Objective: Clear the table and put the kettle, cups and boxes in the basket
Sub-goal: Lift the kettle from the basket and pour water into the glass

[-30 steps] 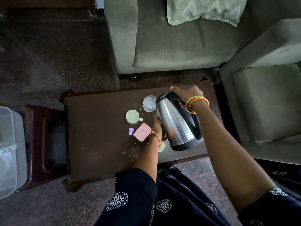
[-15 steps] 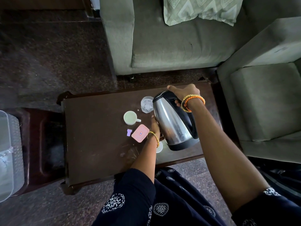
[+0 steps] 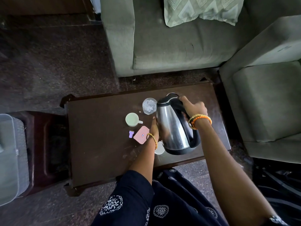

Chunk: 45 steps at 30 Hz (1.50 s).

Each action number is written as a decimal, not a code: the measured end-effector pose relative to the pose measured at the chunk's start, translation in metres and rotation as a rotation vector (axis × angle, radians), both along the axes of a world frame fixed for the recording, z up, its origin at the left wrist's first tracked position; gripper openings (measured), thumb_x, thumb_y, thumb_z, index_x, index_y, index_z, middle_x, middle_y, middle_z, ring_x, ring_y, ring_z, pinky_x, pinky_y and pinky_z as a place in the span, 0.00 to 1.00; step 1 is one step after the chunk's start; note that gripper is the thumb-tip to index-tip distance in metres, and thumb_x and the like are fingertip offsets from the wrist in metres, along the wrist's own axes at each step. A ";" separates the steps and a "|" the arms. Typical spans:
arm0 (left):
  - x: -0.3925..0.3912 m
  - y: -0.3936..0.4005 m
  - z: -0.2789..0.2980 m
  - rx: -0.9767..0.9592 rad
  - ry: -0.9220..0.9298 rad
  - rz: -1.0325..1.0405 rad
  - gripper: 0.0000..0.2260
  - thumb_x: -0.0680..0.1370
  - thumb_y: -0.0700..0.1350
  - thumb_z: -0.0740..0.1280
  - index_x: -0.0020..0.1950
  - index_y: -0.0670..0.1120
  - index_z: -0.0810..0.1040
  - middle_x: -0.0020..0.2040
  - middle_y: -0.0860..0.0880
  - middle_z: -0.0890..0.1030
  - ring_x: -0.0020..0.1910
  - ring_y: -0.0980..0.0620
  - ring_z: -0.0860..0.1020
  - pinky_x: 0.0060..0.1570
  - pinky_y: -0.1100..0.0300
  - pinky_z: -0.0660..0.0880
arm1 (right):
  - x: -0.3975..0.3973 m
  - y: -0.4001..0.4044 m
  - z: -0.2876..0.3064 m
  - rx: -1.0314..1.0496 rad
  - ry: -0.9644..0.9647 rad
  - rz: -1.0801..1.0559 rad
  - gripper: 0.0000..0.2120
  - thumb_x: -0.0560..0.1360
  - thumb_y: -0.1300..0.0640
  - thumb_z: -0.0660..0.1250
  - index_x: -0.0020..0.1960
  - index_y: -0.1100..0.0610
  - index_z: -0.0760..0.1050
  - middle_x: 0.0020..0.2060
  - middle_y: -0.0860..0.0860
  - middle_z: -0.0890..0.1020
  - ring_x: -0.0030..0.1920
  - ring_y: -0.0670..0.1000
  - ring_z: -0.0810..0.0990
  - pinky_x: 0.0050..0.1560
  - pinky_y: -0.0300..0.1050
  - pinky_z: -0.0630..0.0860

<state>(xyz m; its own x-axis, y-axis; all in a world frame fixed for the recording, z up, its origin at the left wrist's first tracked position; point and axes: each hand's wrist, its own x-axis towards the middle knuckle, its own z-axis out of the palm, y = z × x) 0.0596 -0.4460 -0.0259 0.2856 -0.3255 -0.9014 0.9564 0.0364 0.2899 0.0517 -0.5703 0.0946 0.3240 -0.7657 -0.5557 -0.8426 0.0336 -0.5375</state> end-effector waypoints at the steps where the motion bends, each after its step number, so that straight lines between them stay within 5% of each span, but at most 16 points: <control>1: 0.001 0.001 0.000 0.012 -0.022 -0.013 0.29 0.75 0.66 0.54 0.57 0.44 0.78 0.50 0.43 0.82 0.51 0.44 0.80 0.51 0.51 0.79 | -0.008 0.002 -0.003 0.005 -0.004 -0.029 0.29 0.58 0.32 0.65 0.31 0.61 0.77 0.15 0.49 0.77 0.22 0.52 0.79 0.28 0.45 0.77; 3: 0.002 0.006 0.003 0.020 -0.058 -0.044 0.27 0.76 0.65 0.55 0.58 0.44 0.78 0.53 0.44 0.81 0.55 0.45 0.79 0.55 0.53 0.77 | -0.023 0.005 -0.009 0.045 -0.048 -0.085 0.30 0.58 0.32 0.65 0.34 0.61 0.77 0.16 0.49 0.76 0.24 0.54 0.79 0.32 0.49 0.77; 8: 0.002 0.021 0.012 0.074 -0.109 -0.098 0.20 0.76 0.64 0.57 0.41 0.48 0.76 0.38 0.50 0.76 0.34 0.54 0.73 0.34 0.61 0.69 | -0.057 0.009 -0.019 0.085 -0.224 -0.155 0.23 0.59 0.36 0.68 0.29 0.57 0.75 0.20 0.51 0.77 0.21 0.50 0.75 0.23 0.41 0.71; 15: -0.009 0.041 0.020 0.219 -0.236 0.143 0.14 0.76 0.55 0.62 0.38 0.48 0.79 0.38 0.50 0.80 0.33 0.54 0.78 0.34 0.61 0.72 | -0.089 0.023 -0.027 0.115 -0.454 -0.111 0.22 0.63 0.41 0.69 0.22 0.55 0.69 0.17 0.47 0.69 0.24 0.53 0.70 0.26 0.42 0.66; 19: -0.026 0.057 0.018 0.511 -0.467 0.215 0.13 0.74 0.51 0.63 0.43 0.44 0.82 0.46 0.42 0.83 0.48 0.44 0.79 0.51 0.52 0.74 | -0.095 0.037 -0.028 0.172 -0.559 -0.059 0.24 0.63 0.41 0.68 0.20 0.55 0.63 0.17 0.52 0.64 0.18 0.50 0.63 0.21 0.36 0.61; 28: -0.055 0.117 0.014 0.721 -0.465 0.502 0.10 0.75 0.45 0.64 0.34 0.45 0.75 0.35 0.45 0.77 0.38 0.47 0.74 0.41 0.58 0.69 | -0.094 0.097 -0.044 0.284 -0.584 0.200 0.25 0.64 0.41 0.68 0.17 0.56 0.67 0.13 0.45 0.65 0.20 0.46 0.64 0.31 0.46 0.66; 31: -0.061 0.148 0.012 0.699 -0.434 0.641 0.12 0.75 0.43 0.63 0.32 0.46 0.71 0.32 0.45 0.74 0.36 0.48 0.72 0.38 0.57 0.70 | -0.091 0.128 -0.041 0.323 -0.590 0.292 0.25 0.65 0.42 0.67 0.17 0.56 0.67 0.12 0.45 0.65 0.19 0.47 0.64 0.31 0.48 0.66; 35: -0.070 0.192 0.017 0.816 -0.461 0.777 0.07 0.75 0.43 0.64 0.38 0.44 0.75 0.32 0.51 0.76 0.33 0.53 0.72 0.30 0.69 0.69 | -0.085 0.182 -0.030 0.345 -0.595 0.364 0.24 0.65 0.45 0.68 0.18 0.56 0.64 0.14 0.45 0.63 0.20 0.48 0.62 0.29 0.44 0.64; 38: -0.065 0.237 0.026 0.836 -0.483 0.909 0.06 0.76 0.42 0.63 0.39 0.43 0.75 0.33 0.52 0.76 0.34 0.55 0.72 0.39 0.62 0.70 | -0.075 0.232 -0.014 0.372 -0.659 0.405 0.23 0.67 0.52 0.66 0.20 0.61 0.62 0.14 0.46 0.63 0.19 0.46 0.63 0.26 0.37 0.64; 43: -0.046 0.343 0.047 0.896 -0.607 1.050 0.06 0.75 0.38 0.63 0.39 0.43 0.73 0.34 0.51 0.75 0.33 0.59 0.71 0.34 0.71 0.70 | -0.048 0.336 0.022 0.485 -0.773 0.432 0.20 0.67 0.55 0.64 0.21 0.54 0.59 0.16 0.47 0.62 0.19 0.45 0.60 0.21 0.32 0.60; 45: -0.034 0.394 0.052 0.919 -0.629 1.081 0.09 0.75 0.37 0.63 0.36 0.45 0.72 0.33 0.52 0.74 0.33 0.57 0.71 0.37 0.66 0.69 | -0.034 0.384 0.033 0.523 -0.846 0.405 0.22 0.69 0.59 0.63 0.19 0.48 0.59 0.16 0.41 0.60 0.18 0.41 0.58 0.20 0.30 0.60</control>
